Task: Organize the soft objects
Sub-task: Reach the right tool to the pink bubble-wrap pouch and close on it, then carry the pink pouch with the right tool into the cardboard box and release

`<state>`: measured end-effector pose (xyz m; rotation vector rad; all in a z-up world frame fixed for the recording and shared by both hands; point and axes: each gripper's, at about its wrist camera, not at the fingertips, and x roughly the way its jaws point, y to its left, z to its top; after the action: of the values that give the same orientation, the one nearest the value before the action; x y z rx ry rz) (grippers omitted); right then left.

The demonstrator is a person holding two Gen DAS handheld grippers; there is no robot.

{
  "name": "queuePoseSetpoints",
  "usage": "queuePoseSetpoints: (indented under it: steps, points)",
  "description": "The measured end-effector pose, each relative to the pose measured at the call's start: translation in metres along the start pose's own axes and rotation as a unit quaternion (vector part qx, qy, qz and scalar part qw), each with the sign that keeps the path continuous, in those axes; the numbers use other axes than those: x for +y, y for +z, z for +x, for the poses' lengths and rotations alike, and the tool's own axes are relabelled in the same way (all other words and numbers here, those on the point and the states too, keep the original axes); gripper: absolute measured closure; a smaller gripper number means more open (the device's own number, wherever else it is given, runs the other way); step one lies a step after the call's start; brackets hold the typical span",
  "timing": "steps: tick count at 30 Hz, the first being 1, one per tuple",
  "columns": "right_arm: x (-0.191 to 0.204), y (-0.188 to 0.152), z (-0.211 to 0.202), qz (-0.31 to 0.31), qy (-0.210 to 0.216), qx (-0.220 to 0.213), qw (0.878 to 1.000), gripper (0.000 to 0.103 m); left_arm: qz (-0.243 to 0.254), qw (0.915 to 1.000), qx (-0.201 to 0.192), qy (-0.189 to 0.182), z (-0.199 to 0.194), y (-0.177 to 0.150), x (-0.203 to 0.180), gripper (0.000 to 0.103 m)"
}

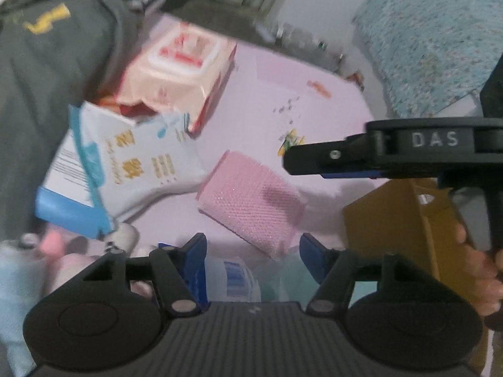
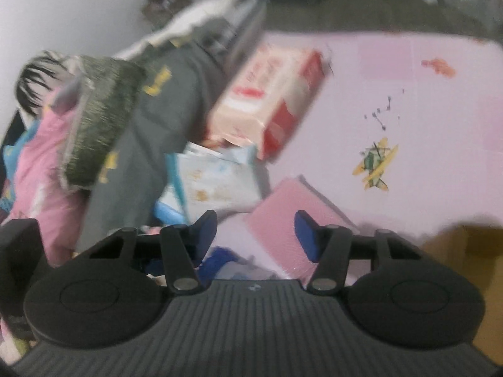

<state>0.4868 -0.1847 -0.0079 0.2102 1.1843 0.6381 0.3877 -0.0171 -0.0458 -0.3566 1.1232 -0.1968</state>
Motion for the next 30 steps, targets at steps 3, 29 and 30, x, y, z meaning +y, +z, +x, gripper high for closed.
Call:
queuePoseSetpoints:
  steps: [3, 29, 30]
  points:
    - [-0.01, 0.009, 0.031, -0.002, -0.016, 0.022, 1.0, 0.049, -0.021, 0.9992, 0.035, -0.002, 0.024, 0.011, 0.006, 0.037]
    - [-0.038, 0.02, 0.061, 0.059, 0.044, 0.062, 0.995, 0.052, -0.014, 0.9984, -0.026, 0.049, 0.012, 0.032, -0.022, 0.033]
    - [-0.034, 0.021, 0.05, 0.06, 0.052, 0.052, 0.995, 0.052, -0.003, 0.9979, -0.037, 0.053, 0.001, 0.031, -0.03, 0.033]
